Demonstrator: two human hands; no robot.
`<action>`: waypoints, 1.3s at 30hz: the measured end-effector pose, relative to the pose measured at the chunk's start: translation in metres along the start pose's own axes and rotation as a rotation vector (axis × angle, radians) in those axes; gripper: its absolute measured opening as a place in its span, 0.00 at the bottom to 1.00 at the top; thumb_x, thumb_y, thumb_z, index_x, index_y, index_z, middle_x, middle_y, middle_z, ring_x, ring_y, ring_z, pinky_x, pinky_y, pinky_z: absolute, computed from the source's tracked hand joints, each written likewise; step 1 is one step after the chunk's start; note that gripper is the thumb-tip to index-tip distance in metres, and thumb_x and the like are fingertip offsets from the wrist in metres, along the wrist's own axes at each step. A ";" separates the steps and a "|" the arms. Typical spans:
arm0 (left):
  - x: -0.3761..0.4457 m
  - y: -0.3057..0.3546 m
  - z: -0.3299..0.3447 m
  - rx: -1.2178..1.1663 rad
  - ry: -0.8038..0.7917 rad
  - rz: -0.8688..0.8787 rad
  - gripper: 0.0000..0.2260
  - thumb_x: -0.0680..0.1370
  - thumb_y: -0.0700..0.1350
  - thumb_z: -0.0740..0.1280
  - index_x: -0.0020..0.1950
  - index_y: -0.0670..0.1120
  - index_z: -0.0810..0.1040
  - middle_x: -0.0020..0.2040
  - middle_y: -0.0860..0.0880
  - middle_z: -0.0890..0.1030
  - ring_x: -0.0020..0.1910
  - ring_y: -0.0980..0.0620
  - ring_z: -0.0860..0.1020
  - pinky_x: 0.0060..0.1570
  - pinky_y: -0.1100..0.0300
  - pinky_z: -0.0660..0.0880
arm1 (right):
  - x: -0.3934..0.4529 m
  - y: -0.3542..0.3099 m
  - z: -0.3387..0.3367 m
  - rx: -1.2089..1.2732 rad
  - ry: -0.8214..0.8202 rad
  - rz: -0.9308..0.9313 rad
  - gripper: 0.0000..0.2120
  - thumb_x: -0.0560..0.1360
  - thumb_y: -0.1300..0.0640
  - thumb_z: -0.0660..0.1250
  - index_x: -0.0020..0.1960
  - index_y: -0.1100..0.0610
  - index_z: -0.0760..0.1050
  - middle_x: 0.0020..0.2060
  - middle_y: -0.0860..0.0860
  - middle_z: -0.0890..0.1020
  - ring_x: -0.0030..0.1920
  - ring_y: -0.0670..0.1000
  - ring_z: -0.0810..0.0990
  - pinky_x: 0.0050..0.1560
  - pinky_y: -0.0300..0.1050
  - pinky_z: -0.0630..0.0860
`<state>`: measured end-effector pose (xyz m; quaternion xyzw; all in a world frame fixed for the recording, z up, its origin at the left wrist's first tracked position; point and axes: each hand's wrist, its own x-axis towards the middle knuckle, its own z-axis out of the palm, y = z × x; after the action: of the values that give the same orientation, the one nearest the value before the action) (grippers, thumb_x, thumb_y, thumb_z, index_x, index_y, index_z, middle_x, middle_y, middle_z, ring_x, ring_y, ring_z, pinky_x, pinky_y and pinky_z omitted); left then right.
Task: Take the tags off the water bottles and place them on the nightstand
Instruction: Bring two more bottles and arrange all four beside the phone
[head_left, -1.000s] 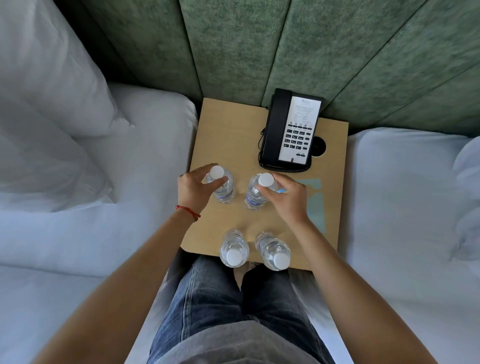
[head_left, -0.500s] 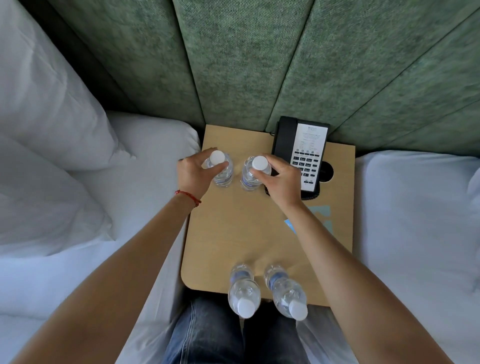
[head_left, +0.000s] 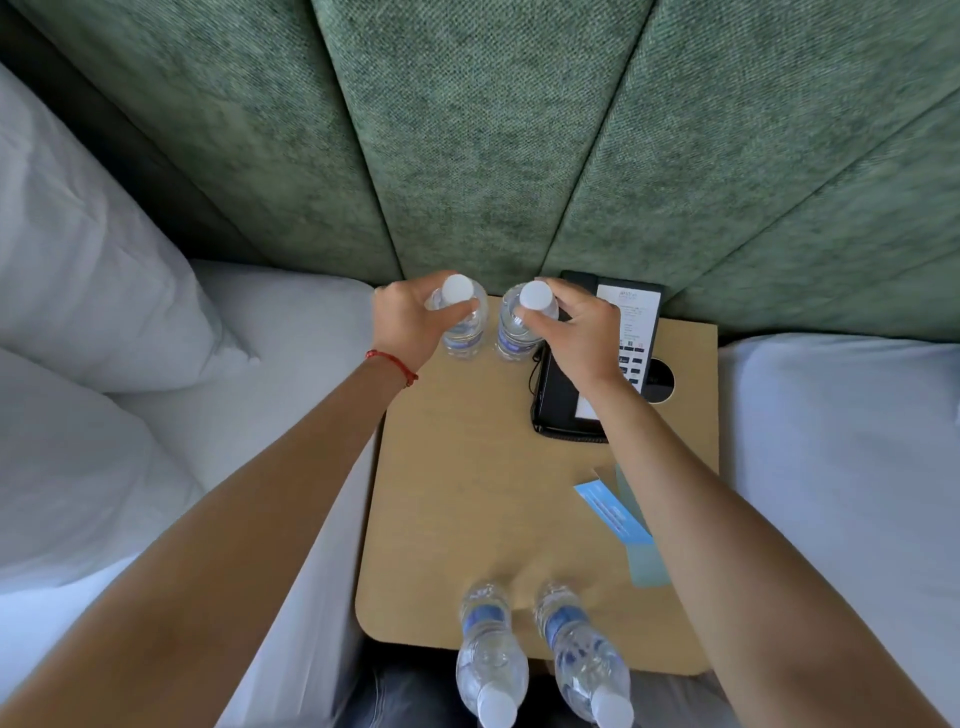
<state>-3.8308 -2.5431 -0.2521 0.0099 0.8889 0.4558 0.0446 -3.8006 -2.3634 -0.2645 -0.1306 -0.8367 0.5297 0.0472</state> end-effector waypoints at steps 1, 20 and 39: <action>0.003 0.000 0.001 0.003 -0.006 0.002 0.15 0.69 0.44 0.74 0.54 0.40 0.81 0.49 0.42 0.84 0.47 0.47 0.81 0.45 0.65 0.72 | 0.004 0.001 -0.001 -0.010 -0.007 0.006 0.18 0.66 0.62 0.75 0.55 0.63 0.79 0.52 0.56 0.83 0.50 0.46 0.79 0.52 0.34 0.74; 0.018 -0.008 0.014 -0.016 -0.027 -0.091 0.20 0.68 0.44 0.75 0.58 0.42 0.79 0.54 0.43 0.82 0.54 0.48 0.79 0.55 0.59 0.73 | 0.020 0.008 -0.007 -0.049 -0.032 0.035 0.22 0.65 0.62 0.74 0.59 0.60 0.77 0.54 0.55 0.82 0.55 0.50 0.79 0.58 0.43 0.74; 0.016 -0.007 0.029 -0.036 0.081 -0.118 0.19 0.66 0.45 0.76 0.55 0.42 0.79 0.53 0.43 0.82 0.51 0.46 0.78 0.50 0.61 0.73 | 0.034 0.012 -0.011 0.023 -0.245 0.114 0.26 0.68 0.64 0.72 0.65 0.60 0.72 0.59 0.52 0.78 0.60 0.47 0.74 0.67 0.51 0.69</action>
<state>-3.8439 -2.5232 -0.2759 -0.0614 0.8807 0.4684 0.0357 -3.8290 -2.3398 -0.2731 -0.1117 -0.8214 0.5529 -0.0839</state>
